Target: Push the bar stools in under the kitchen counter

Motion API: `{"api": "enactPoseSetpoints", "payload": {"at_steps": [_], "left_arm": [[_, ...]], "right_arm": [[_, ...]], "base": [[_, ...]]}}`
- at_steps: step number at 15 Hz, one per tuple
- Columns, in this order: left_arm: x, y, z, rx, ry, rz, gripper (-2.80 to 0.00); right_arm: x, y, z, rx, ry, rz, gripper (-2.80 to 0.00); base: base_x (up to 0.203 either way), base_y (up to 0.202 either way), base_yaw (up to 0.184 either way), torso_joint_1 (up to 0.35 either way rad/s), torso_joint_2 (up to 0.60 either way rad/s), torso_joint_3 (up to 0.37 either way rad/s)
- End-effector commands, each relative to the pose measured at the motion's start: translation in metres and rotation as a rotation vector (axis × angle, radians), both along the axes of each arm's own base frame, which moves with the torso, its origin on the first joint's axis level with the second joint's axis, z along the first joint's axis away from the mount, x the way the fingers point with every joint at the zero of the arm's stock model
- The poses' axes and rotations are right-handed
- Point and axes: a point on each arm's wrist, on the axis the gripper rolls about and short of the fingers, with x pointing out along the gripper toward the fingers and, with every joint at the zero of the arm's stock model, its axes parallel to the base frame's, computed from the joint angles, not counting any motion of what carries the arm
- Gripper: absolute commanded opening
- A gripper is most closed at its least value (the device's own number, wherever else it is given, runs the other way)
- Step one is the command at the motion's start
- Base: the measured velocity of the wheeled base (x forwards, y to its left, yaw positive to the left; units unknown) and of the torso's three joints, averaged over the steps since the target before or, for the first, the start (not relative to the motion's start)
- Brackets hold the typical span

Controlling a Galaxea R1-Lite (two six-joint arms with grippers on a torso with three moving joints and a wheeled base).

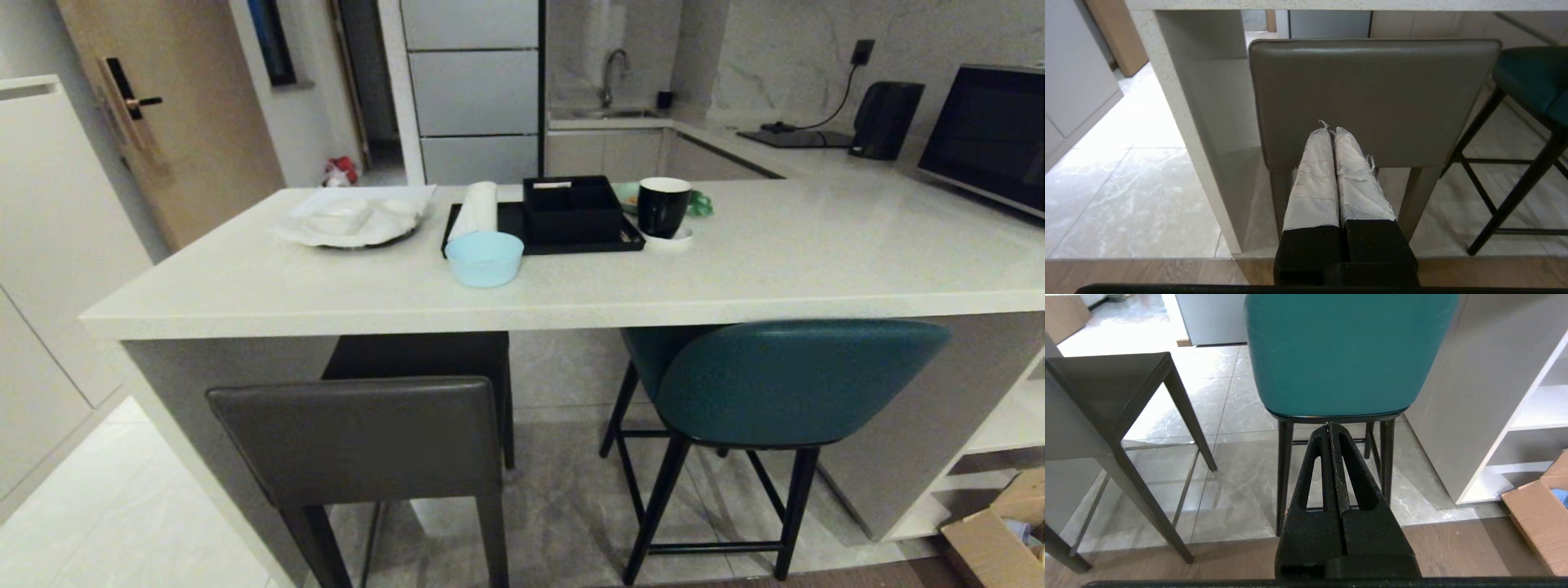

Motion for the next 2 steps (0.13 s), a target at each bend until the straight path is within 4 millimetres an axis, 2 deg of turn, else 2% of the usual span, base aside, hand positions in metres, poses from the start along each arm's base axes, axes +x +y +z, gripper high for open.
{"api": "enactPoseSetpoints", "payload": {"at_steps": [1, 2], "left_arm": [[0.0016, 0.0000, -0.0055, 0.000, 0.021, 0.000, -2.80], [0.0016, 0.0000, -0.0055, 0.000, 0.021, -0.001, -2.80]], "right_arm": [[-0.0001, 0.0000, 0.0005, 0.000, -0.003, 0.000, -2.80], [-0.0001, 0.0000, 0.0005, 0.000, -0.003, 0.001, -2.80]], "base": [[0.000, 0.000, 0.000, 0.000, 0.00, 0.000], [0.000, 0.000, 0.000, 0.000, 0.00, 0.000]]}}
